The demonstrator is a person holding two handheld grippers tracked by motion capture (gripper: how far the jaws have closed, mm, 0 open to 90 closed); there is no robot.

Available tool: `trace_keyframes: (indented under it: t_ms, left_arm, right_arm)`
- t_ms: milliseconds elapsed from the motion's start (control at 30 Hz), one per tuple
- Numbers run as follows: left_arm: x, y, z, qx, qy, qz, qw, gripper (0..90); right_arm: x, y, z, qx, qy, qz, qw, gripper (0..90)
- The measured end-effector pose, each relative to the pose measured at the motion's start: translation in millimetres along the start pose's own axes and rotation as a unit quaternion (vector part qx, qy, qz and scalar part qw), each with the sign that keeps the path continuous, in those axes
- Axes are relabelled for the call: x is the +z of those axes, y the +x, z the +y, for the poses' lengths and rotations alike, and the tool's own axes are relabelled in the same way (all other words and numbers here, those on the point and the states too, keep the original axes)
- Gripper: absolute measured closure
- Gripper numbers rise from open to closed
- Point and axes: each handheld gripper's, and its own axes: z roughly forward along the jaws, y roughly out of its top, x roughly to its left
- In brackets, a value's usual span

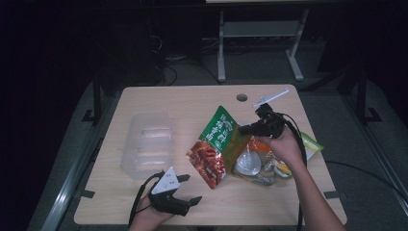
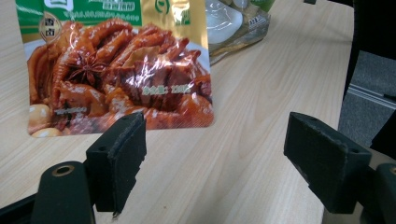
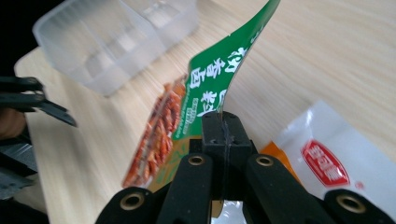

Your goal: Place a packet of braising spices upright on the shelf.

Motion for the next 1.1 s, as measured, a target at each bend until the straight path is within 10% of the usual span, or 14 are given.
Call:
trace_keyframes:
  t_ms: [1100]
  left_arm:
    - [2.1,2.0,-0.1,-0.007,0.0,0.001,1.0,20.8]
  right_arm:
    - [-26.3,54.7,43.8,-0.104,-0.013,0.04,0.9937,90.0]
